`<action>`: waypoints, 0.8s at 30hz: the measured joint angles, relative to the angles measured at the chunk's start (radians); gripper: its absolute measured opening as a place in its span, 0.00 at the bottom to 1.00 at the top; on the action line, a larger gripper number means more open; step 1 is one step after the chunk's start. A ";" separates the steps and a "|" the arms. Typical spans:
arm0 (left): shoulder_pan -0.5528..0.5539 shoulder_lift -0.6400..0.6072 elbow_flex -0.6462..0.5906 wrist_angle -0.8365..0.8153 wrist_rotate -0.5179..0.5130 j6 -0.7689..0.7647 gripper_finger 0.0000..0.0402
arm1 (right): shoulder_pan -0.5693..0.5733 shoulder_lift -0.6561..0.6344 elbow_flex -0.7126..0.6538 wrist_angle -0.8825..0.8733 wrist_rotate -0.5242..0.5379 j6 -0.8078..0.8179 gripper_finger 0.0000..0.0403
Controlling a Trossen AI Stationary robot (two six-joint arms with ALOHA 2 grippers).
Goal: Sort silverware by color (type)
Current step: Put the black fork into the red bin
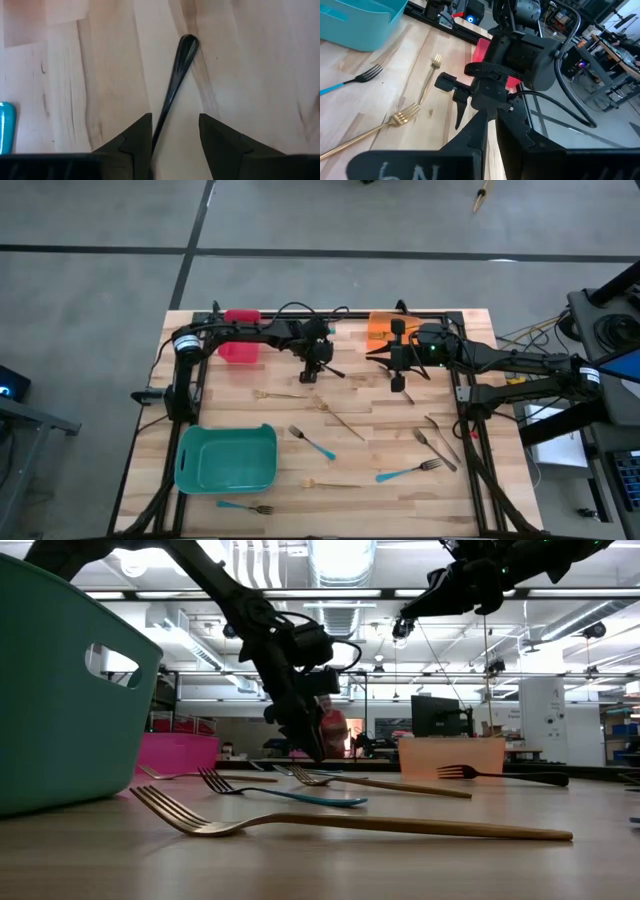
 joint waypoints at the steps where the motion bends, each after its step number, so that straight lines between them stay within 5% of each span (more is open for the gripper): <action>1: 0.000 0.000 -0.003 0.009 0.000 0.001 0.35 | 0.000 0.000 0.000 0.000 0.000 0.000 0.07; 24: 0.011 -0.002 -0.121 0.146 -0.066 0.003 0.35 | 0.000 0.000 0.000 0.000 0.000 0.000 0.07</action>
